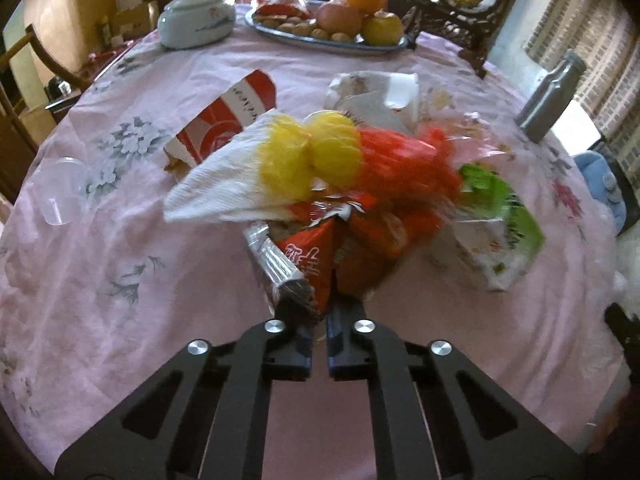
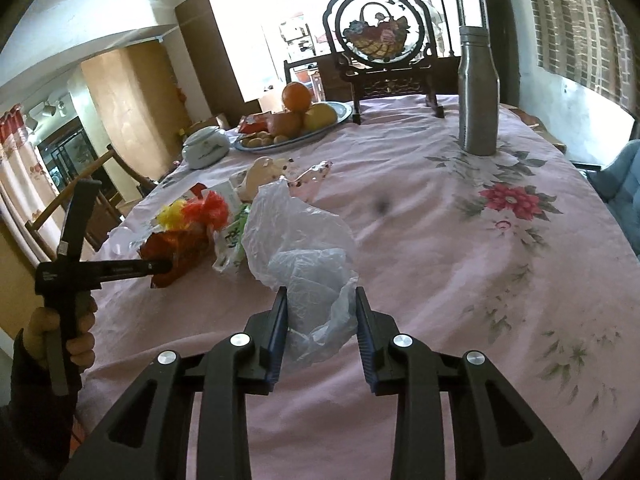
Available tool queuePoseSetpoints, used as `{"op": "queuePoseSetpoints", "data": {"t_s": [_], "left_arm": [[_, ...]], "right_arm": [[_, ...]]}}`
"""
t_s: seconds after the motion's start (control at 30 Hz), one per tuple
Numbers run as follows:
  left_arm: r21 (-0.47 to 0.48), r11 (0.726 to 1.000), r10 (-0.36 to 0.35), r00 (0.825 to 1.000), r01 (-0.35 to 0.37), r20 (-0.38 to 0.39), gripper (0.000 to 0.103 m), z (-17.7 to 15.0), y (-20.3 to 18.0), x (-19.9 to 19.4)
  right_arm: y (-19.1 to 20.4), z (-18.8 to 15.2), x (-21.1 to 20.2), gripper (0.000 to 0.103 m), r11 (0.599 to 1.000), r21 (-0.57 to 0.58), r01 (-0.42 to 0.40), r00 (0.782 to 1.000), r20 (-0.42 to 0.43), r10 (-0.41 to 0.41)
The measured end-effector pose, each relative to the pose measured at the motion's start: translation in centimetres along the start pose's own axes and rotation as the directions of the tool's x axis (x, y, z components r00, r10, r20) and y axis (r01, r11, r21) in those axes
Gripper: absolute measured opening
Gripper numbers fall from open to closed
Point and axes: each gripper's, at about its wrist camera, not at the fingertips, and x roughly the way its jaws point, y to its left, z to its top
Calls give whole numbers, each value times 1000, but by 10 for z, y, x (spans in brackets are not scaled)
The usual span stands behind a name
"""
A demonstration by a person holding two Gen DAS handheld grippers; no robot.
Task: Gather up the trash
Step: 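Grasp the red chip bag with the left tool while the right tool grasps the clear plastic bag, then carry both bags to the orange basket and open both tools to drop them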
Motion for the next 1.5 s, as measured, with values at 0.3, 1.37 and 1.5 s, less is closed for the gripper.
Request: {"op": "queuePoseSetpoints", "data": {"t_s": [0.3, 1.37, 1.5], "left_arm": [[35, 994, -103, 987, 99, 123, 4, -37, 1, -76], [-437, 887, 358, 823, -152, 440, 4, -249, 201, -330], [-606, 758, 503, 808, -242, 307, 4, -302, 270, -331]], "right_arm": [[21, -2, -18, 33, 999, -39, -35, 999, 27, 36], [398, -71, -83, 32, 622, -412, -666, 742, -273, 612], [476, -118, -52, 32, 533, -405, -743, 669, -443, 597]]}}
